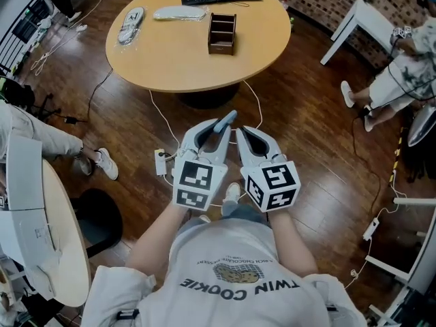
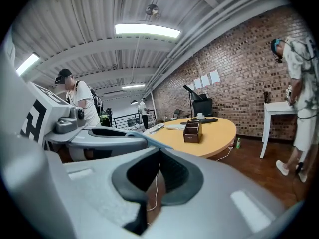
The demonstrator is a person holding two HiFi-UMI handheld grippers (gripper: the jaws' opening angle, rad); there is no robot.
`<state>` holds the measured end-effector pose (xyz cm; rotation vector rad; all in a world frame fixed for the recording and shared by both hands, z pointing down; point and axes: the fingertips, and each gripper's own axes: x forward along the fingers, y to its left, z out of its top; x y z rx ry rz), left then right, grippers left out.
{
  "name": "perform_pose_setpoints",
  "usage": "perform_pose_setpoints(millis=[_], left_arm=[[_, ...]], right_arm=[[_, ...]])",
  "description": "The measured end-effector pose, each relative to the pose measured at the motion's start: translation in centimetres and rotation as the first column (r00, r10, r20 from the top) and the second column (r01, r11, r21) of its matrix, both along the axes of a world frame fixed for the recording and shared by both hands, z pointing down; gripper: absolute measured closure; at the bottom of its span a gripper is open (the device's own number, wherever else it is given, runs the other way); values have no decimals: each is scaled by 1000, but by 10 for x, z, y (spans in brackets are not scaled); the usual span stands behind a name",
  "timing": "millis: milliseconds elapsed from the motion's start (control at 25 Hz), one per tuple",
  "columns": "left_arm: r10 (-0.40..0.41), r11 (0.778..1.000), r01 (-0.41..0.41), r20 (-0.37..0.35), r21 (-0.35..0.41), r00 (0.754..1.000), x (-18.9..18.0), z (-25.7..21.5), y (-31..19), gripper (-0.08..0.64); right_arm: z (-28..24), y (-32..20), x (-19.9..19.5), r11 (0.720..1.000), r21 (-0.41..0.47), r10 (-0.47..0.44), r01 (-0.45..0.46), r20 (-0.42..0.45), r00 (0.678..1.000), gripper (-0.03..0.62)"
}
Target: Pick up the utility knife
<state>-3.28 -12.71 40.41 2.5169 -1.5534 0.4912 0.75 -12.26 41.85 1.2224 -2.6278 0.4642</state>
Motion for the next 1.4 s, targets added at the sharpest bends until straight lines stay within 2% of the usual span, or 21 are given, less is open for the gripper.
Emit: perform_pose_setpoints(millis=[400, 680, 880, 1400], left_arm=[[24, 1000, -24, -33, 12, 999, -37, -3, 101, 486], [67, 998, -66, -76, 13, 995, -39, -5, 148, 486], [77, 997, -75, -91, 27, 993, -30, -15, 170, 486], [44, 999, -41, -96, 36, 994, -18, -17, 202, 485]], right_arm=[[-12, 99, -41, 999, 21, 36, -36, -3, 999, 591], [-18, 150, -41, 996, 34, 88, -87, -30, 996, 592], [-26, 174, -34, 993, 41, 108, -106, -24, 994, 591], [-32, 207, -19, 992, 66, 108, -108, 12, 994, 591]])
